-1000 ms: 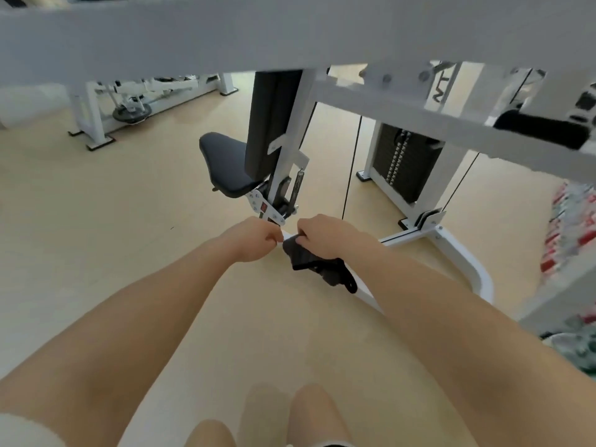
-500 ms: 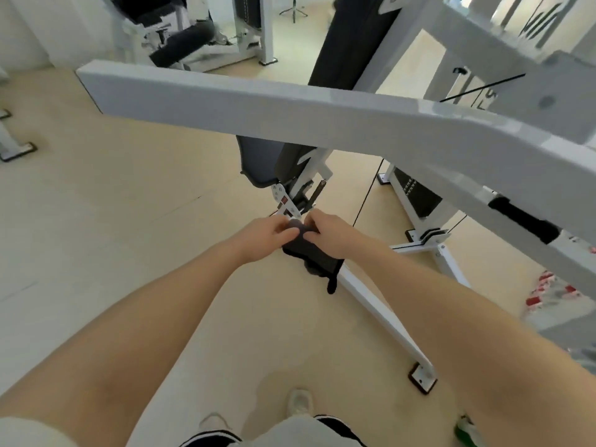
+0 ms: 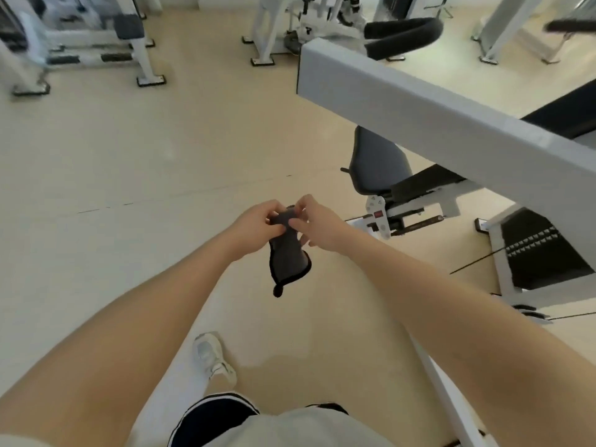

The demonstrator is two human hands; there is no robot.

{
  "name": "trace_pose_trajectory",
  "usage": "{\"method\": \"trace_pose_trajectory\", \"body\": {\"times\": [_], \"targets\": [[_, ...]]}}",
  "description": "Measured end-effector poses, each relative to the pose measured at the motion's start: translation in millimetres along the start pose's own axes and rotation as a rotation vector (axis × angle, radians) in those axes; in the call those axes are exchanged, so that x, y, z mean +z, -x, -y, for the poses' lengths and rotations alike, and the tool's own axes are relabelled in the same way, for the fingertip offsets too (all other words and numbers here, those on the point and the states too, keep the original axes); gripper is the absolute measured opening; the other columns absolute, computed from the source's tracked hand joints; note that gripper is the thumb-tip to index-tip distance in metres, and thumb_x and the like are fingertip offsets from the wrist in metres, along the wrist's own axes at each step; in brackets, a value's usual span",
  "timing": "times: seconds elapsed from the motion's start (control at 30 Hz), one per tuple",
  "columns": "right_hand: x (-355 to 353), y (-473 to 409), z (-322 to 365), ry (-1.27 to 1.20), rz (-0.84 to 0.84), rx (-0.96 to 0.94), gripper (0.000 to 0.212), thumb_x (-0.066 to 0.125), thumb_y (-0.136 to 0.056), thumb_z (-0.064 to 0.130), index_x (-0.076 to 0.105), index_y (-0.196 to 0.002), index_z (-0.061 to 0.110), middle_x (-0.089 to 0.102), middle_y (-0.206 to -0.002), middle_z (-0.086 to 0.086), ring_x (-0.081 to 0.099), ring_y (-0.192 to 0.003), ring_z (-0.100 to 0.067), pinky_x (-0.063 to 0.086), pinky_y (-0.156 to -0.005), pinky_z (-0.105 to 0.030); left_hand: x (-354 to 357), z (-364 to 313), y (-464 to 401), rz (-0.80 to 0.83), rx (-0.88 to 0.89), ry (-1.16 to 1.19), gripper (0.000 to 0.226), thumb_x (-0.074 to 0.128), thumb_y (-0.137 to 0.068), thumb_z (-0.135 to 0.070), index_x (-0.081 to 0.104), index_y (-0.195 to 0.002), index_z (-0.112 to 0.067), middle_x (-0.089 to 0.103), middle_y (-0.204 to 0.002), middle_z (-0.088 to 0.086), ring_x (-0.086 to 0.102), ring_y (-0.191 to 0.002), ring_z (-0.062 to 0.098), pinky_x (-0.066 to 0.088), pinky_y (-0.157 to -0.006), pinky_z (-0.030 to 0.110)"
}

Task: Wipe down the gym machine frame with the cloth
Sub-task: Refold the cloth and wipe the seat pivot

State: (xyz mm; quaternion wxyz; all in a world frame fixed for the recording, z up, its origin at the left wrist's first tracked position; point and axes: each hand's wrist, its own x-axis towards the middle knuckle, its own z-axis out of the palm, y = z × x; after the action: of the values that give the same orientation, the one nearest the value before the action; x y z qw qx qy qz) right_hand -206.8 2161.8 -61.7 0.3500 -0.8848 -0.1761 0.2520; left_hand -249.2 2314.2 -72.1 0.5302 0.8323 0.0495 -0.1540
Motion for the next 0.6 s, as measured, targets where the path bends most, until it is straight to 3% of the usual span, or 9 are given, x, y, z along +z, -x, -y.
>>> {"method": "trace_pose_trajectory", "body": {"times": [0.1,0.2,0.27,0.37,0.43,0.5,0.6], "targets": [[9,-57,43,-0.009,0.006,-0.058,0.039,0.051,-0.092,0.015,0.037,-0.128,0.013,0.057,-0.079,0.003,0.058,-0.053,-0.009,0.04,-0.047,-0.006,-73,15,-26,0.038,0.026,-0.089,0.024,0.051,-0.085,-0.002,0.054,-0.079,-0.026,0.059,-0.087,0.0,0.054,-0.081,0.018,0.04,-0.066,0.026],[23,-115,87,0.013,0.069,-0.069,0.027,0.055,-0.089,0.011,0.053,-0.114,0.017,0.06,-0.074,0.004,0.055,-0.053,-0.005,0.038,-0.048,-0.006,-149,29,-48,0.03,0.029,-0.151,0.022,0.053,-0.083,-0.002,0.054,-0.077,-0.023,0.057,-0.08,-0.004,0.052,-0.078,0.016,0.039,-0.064,0.023],[34,-154,114,0.053,0.085,-0.073,0.02,0.055,-0.087,0.007,0.058,-0.106,0.012,0.063,-0.079,-0.002,0.056,-0.061,-0.011,0.044,-0.058,-0.015,-197,41,-61,0.028,0.03,-0.215,0.015,0.055,-0.082,-0.006,0.056,-0.08,-0.021,0.06,-0.084,-0.002,0.053,-0.077,0.015,0.041,-0.067,0.026],[47,-212,146,0.268,0.035,-0.1,0.021,0.054,-0.089,0.013,0.063,-0.108,0.01,0.063,-0.102,-0.011,0.056,-0.091,-0.024,0.044,-0.083,-0.032,-256,58,-82,0.017,0.04,-0.269,0.013,0.055,-0.084,-0.012,0.056,-0.079,-0.024,0.061,-0.084,-0.003,0.054,-0.074,0.012,0.042,-0.063,0.024],[53,-248,164,0.326,0.011,-0.124,0.024,0.052,-0.092,0.016,0.066,-0.111,0.013,0.056,-0.116,-0.011,0.051,-0.106,-0.025,0.037,-0.095,-0.033,-288,72,-97,0.009,0.04,-0.297,0.013,0.054,-0.086,-0.015,0.053,-0.079,-0.026,0.059,-0.082,-0.006,0.053,-0.073,0.011,0.039,-0.059,0.023],[55,-283,178,0.22,0.002,-0.192,0.024,0.052,-0.092,0.01,0.068,-0.11,0.013,0.054,-0.118,-0.01,0.05,-0.109,-0.023,0.034,-0.096,-0.027,-316,86,-116,0.001,0.035,-0.311,0.007,0.052,-0.089,-0.021,0.051,-0.086,-0.027,0.059,-0.081,-0.006,0.053,-0.071,0.011,0.037,-0.056,0.023],[50,-338,197,-0.036,-0.014,-0.276,0.025,0.053,-0.088,-0.003,0.07,-0.103,0.007,0.059,-0.101,-0.004,0.054,-0.099,-0.017,0.039,-0.09,-0.02,-359,100,-150,-0.032,0.083,-0.287,0.006,0.051,-0.09,-0.025,0.052,-0.094,-0.03,0.061,-0.081,-0.004,0.053,-0.068,0.008,0.038,-0.055,0.022]]}}
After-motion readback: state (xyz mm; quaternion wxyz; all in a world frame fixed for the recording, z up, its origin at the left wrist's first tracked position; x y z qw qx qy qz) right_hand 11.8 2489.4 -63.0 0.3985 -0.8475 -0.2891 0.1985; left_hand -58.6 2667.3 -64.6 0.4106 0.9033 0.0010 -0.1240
